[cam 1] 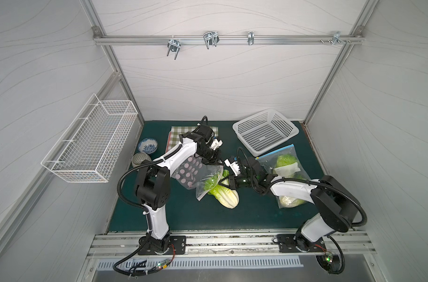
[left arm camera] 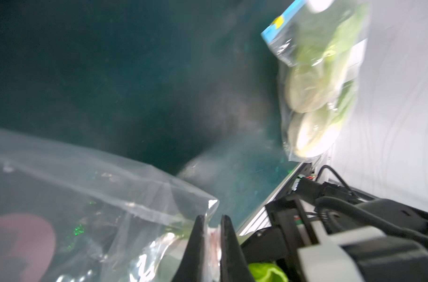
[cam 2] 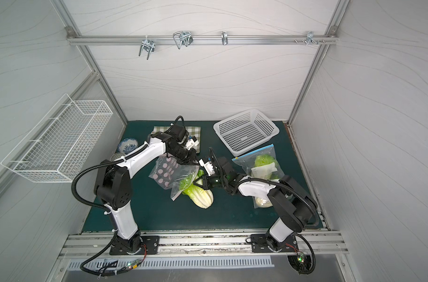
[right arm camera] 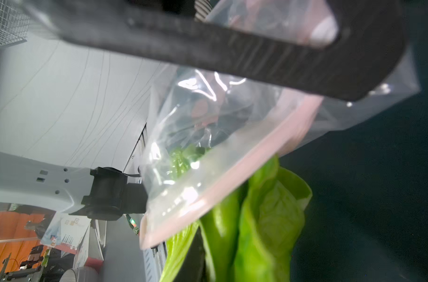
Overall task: Put the chinese cabbages into a zipper bag and zip it
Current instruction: Place the Chinese cabbage in the zipper food storage bag.
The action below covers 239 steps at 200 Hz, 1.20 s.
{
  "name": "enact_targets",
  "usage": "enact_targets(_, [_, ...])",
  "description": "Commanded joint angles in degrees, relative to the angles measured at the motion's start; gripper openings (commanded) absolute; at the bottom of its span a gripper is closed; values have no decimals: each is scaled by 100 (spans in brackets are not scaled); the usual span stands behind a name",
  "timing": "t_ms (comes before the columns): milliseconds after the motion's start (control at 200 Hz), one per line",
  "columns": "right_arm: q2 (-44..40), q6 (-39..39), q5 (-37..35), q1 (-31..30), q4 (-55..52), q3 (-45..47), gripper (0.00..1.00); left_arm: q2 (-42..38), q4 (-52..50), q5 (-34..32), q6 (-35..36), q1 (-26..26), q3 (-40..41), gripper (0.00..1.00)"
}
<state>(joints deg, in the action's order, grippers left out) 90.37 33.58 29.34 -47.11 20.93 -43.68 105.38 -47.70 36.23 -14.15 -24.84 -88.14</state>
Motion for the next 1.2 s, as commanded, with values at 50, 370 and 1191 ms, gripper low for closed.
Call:
enact_targets(50, [51, 1047, 26, 69, 520, -26, 0, 122, 324, 183, -322, -212, -99, 0])
enact_targets(370, [664, 2898, -85, 533, 2176, 561, 0, 283, 733, 323, -565, -349, 51, 19])
enact_targets(1191, [651, 3831, -620, 701, 7, -252, 0, -3317, 1454, -1567, -936, 1245, 3544, 63])
